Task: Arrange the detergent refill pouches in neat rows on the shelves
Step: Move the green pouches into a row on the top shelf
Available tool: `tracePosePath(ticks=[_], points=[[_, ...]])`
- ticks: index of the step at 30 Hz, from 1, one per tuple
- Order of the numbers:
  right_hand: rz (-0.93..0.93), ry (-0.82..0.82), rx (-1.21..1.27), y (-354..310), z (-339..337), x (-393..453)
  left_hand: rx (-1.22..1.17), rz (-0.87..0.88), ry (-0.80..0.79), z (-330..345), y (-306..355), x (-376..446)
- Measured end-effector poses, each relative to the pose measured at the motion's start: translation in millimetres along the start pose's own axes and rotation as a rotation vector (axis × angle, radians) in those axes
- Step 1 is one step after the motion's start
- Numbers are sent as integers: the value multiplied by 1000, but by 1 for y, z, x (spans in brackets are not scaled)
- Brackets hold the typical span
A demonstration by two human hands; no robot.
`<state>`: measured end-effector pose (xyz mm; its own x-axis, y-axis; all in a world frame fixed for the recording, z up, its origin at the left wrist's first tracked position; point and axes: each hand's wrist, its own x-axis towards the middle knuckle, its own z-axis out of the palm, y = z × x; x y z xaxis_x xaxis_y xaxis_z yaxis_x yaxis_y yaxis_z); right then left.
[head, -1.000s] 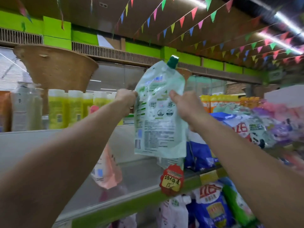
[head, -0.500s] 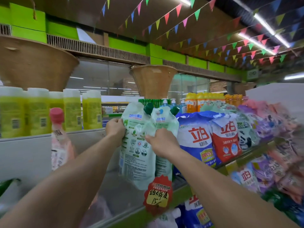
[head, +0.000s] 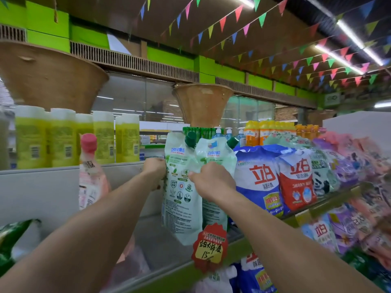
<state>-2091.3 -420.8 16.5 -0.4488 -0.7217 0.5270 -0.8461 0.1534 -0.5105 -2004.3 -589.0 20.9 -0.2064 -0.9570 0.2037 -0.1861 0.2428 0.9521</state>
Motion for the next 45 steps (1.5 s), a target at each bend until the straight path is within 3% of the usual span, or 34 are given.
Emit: tracePosePath(ticks=[7, 16, 24, 26, 31, 39, 45], points=[[18, -20, 24, 4, 0, -5, -4, 13, -60, 8, -1, -17], [3, -82, 81, -3, -11, -14, 90, 73, -106, -29, 10, -51], [-233, 379, 230, -50, -10, -44, 147, 166, -171, -71, 17, -109], [-286, 423, 233, -66, -4, -57, 98, 159, -244, -91, 20, -128], [-335, 280, 316, -129, 18, -86, 56, 167, -394, -170, 19, -168], [-356, 13, 302, -237, 87, -136, 140, 77, -72, -342, -32, -182], [-422, -247, 170, -283, 150, -170, 285, -44, 104, -439, -93, -179]])
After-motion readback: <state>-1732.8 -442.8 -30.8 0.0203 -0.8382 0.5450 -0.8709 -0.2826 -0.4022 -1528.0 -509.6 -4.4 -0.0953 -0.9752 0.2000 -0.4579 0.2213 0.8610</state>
